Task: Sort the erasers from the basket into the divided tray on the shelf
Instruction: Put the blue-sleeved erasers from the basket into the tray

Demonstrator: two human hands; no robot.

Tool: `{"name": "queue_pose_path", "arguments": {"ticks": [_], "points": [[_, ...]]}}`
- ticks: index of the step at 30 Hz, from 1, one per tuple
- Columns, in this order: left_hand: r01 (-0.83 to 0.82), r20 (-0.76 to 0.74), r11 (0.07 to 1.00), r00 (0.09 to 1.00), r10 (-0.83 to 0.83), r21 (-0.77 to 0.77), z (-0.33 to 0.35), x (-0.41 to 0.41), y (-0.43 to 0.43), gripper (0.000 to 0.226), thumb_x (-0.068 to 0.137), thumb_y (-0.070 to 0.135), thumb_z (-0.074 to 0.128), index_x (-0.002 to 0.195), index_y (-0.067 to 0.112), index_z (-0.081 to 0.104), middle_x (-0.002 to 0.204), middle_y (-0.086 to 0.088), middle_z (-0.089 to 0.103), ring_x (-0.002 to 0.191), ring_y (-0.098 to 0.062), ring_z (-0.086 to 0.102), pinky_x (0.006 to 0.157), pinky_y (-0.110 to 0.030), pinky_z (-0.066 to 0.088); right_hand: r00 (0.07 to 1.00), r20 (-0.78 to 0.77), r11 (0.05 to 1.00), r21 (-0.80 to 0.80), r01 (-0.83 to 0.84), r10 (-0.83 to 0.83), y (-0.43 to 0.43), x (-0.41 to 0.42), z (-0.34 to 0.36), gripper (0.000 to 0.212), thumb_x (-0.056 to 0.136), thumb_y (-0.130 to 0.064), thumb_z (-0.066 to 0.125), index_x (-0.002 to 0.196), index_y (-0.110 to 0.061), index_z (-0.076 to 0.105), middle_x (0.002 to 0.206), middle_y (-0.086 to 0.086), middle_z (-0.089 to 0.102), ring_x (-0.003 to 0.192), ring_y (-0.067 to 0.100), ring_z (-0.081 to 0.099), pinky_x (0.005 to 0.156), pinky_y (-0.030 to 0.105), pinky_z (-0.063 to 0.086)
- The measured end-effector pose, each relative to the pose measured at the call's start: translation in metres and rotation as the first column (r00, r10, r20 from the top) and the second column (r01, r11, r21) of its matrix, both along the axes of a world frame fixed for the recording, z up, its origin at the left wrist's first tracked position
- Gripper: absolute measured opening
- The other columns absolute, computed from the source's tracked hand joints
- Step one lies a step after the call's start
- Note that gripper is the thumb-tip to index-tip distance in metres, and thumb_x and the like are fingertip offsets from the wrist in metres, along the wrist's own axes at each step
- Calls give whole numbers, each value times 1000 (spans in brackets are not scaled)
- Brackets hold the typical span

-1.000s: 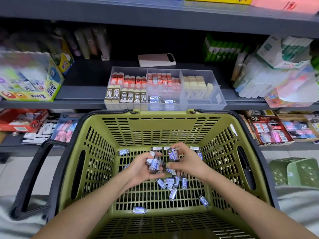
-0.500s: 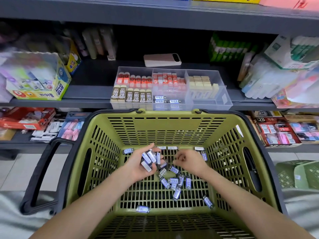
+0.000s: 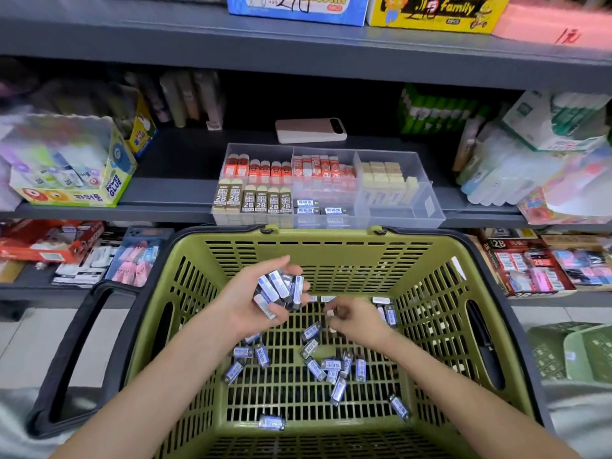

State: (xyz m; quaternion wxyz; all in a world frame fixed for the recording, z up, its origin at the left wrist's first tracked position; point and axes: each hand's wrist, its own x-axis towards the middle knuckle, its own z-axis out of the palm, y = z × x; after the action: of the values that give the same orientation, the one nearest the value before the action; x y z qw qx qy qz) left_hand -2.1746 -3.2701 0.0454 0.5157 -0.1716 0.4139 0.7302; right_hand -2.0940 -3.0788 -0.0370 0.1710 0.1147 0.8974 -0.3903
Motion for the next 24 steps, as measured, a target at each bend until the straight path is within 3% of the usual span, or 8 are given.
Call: {"name": "queue_pose_path", "arguments": {"ticks": [3, 5, 7, 9, 12, 16, 20, 24], "points": [[-15, -37, 994, 999, 19, 105, 24, -7, -3, 23, 73, 28, 64, 68, 7, 72, 79, -17, 67, 60, -26, 65, 30, -13, 32, 986, -94, 877, -473, 78, -139, 7, -3, 68, 18, 76, -17, 75, 87, -10, 63, 66, 5, 65, 52, 15, 56, 52, 28, 52], [-42, -61, 983, 997, 54, 178, 40, -14, -4, 22, 70, 29, 65, 67, 8, 70, 79, -17, 66, 61, -26, 64, 28, -13, 33, 956, -174, 810, -578, 95, -236, 12, -11, 111, 27, 66, -31, 78, 79, -12, 62, 63, 5, 65, 48, 13, 54, 46, 20, 47], [-82, -81, 969, 991, 103, 234, 54, -20, -3, 20, 67, 29, 67, 67, 9, 69, 80, -16, 64, 62, -25, 63, 27, -14, 34, 891, -271, 806, -571, 157, -365, 17, -24, 141, 30, 62, -37, 78, 77, -16, 61, 58, 1, 64, 45, 7, 51, 42, 14, 40], [-116, -119, 958, 981, 151, 264, 66, -25, -1, 21, 70, 30, 65, 69, 9, 69, 81, -15, 63, 64, -25, 63, 28, -14, 34, 817, -410, 869, -450, 204, -404, 21, -43, 156, 24, 71, -32, 76, 82, -20, 58, 57, 3, 65, 45, 5, 51, 45, 14, 40], [-138, -181, 947, 964, 196, 291, 81, -35, 3, 23, 70, 32, 64, 67, 11, 70, 81, -12, 64, 66, -25, 65, 28, -15, 33, 767, -558, 948, -150, 281, -316, 22, -76, 156, 25, 79, -32, 73, 82, -21, 50, 63, 9, 67, 54, 12, 55, 55, 23, 41], [-170, -188, 919, 950, 249, 355, 93, -47, 8, 20, 72, 32, 63, 72, 12, 66, 77, -9, 63, 69, -26, 65, 30, -14, 33, 782, -585, 863, 262, 432, -214, 19, -115, 142, 32, 75, -41, 74, 76, -20, 49, 67, -5, 59, 69, 12, 46, 51, 17, 26], [-179, -173, 914, 951, 256, 364, 92, -54, 6, 21, 73, 32, 64, 74, 12, 67, 86, -10, 60, 71, -27, 65, 30, -16, 34, 799, -583, 794, 412, 447, -147, 15, -131, 125, 29, 76, -37, 73, 74, -13, 56, 68, -1, 60, 66, 20, 55, 52, 28, 26], [-156, -169, 916, 958, 232, 371, 89, -59, 0, 22, 76, 32, 61, 72, 11, 68, 87, -12, 65, 69, -26, 64, 30, -15, 35, 810, -562, 759, 452, 469, -165, 11, -135, 121, 27, 76, -35, 72, 68, -16, 56, 62, -4, 52, 65, 21, 56, 54, 27, 30]]}}
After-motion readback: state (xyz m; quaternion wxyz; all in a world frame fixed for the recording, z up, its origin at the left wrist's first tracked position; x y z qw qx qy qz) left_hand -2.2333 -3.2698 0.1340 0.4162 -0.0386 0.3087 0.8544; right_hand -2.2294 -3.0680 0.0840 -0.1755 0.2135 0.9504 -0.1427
